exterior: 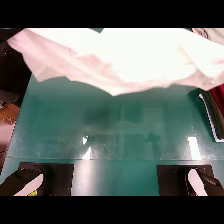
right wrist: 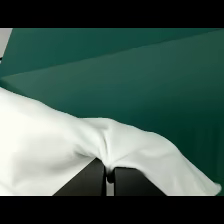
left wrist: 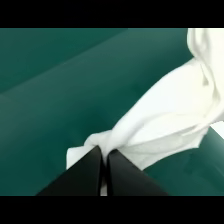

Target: Fold the shirts.

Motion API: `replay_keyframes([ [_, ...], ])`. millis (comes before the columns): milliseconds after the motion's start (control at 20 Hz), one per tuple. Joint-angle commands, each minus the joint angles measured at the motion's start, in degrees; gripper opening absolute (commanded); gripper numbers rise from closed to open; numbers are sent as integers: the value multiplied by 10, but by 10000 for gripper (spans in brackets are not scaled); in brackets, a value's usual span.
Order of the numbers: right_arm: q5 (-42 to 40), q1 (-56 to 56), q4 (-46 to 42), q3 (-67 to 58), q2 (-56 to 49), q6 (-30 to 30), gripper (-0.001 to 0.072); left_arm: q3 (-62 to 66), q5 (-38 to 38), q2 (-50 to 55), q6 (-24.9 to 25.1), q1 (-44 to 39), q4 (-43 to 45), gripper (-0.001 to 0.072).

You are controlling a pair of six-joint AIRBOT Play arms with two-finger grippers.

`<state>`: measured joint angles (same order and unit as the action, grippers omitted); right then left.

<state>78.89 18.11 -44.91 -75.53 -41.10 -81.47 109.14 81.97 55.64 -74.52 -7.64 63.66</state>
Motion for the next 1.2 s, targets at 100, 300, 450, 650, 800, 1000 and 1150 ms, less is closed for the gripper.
replay_keyframes([
  [100,120,-10,-2,14,21,-47,13,-4,54,1,-7,1,0,27],
  [300,87,-108,-2,163,31,-86,14,-170,45,19,-5,1,0,27],
  [450,-58,-207,-3,289,31,-87,14,-311,-29,58,9,1,2,28],
  [650,-233,-285,-3,365,-28,-85,15,-344,-140,175,15,1,2,27],
  [800,-307,-289,-3,356,-97,-79,15,-320,-214,242,10,1,0,28],
  [1000,-298,-232,-2,287,-170,-63,526,-270,-245,257,-5,3,16,540],
  [1150,-211,-164,-3,224,-187,-23,526,-211,-146,254,-6,33,31,555],
])
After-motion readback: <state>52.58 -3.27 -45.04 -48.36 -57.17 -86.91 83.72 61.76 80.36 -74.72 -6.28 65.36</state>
